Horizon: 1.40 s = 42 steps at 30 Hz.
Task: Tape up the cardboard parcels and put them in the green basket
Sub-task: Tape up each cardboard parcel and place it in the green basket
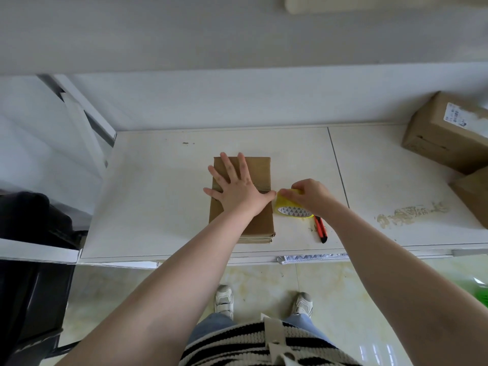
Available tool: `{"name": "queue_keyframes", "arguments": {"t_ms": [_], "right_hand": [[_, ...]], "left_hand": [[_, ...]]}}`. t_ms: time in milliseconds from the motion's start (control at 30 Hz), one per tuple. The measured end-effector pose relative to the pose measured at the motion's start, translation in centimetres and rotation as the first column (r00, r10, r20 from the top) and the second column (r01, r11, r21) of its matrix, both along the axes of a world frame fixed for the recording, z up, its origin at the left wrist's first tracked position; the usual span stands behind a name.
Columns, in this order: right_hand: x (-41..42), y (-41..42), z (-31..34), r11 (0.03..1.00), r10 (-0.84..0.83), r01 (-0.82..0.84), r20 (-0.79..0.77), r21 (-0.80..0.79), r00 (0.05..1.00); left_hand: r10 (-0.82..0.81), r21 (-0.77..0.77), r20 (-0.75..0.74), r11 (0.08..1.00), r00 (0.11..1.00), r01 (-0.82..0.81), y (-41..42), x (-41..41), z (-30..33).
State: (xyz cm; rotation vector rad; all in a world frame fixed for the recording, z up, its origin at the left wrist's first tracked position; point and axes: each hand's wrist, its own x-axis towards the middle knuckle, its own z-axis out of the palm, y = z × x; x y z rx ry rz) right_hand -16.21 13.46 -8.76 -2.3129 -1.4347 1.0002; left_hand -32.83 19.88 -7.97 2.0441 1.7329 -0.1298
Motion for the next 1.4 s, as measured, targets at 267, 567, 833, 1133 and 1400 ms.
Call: {"name": "queue_keyframes", "arguments": {"t_ms": [267, 567, 833, 1133, 1400], "right_hand": [[0.0, 2.4, 7.3, 0.969, 0.104, -0.134, 0.149, 0.206, 0.983], [-6.6, 5.8, 10.4, 0.967, 0.2, -0.243, 0.361, 0.078, 0.911], [-8.6, 6.8, 11.9, 0.953, 0.274, -0.298, 0.294, 0.042, 0.916], [-8.9, 6.5, 10.6, 0.963, 0.247, -0.266, 0.531, -0.042, 0.81], [-7.8, 6.5, 8.0, 0.987, 0.159, -0.151, 0.422, -0.052, 0.893]], "left_hand": [[0.165, -0.226, 0.49, 0.972, 0.856, -0.058, 2.0, -2.8, 1.6], [0.461, -0.529, 0.711, 0.848, 0.531, -0.028, 2.0, -6.7, 1.7], [0.484, -0.55, 0.784, 0.831, 0.389, 0.076, 2.2, -9.5, 0.7], [0.522, -0.594, 0.748, 0.802, 0.409, 0.063, 2.5, -11.9, 0.3], [0.536, -0.592, 0.738, 0.806, 0.409, 0.013, 2.2, -11.3, 0.5]]}}
